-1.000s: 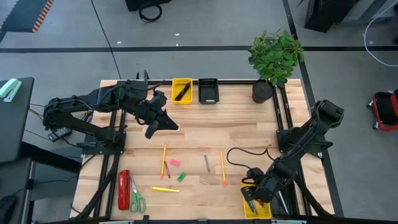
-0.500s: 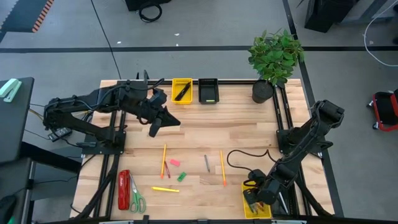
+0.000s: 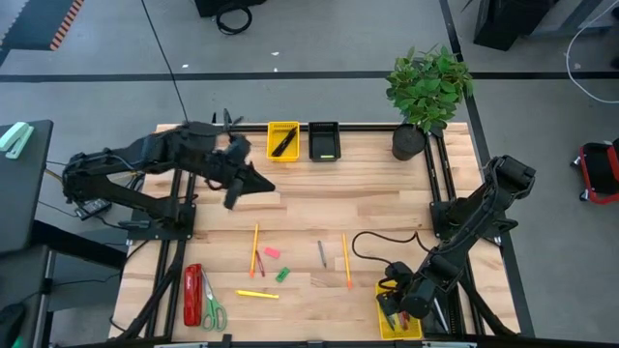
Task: Sort crayons/erasers/pens/pencils in bins
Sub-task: Put the gray crayon into the bottom yellow bin
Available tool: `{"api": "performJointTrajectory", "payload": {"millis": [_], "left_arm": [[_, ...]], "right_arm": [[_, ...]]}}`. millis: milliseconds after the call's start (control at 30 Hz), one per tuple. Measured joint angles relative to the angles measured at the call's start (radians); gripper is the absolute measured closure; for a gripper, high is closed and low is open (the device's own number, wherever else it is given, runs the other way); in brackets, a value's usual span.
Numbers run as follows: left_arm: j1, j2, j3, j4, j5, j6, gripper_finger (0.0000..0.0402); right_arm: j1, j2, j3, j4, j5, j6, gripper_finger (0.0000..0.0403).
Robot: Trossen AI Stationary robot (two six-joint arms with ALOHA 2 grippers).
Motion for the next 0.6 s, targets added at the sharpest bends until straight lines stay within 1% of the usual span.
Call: {"api": "performJointTrajectory", "payload": {"millis": [133, 300, 433, 600], "left_arm": [[0.001, -0.07, 0.0, -0.01, 0.0, 0.003, 0.0392], [0.0, -0.145, 0.001, -0.019, -0.026, 0.004, 0.0371], [0.0, -0.17, 0.001, -0.047, -0.034, 0.004, 0.0369], [0.0, -0.182, 0.001, -0.085, -0.034, 0.003, 0.038]], "right_arm": [[0.004, -0.001, 0.0, 0.021, 0.0, 0.01, 0.0254], [0.001, -0.001, 0.0, 0.022, 0.001, 0.023, 0.0254], [-0.011, -0.001, 0.0, 0.012, 0.008, -0.02, 0.0254], [-0.034, -0.001, 0.0, 0.026, 0.009, -0.06, 0.0254]]}}
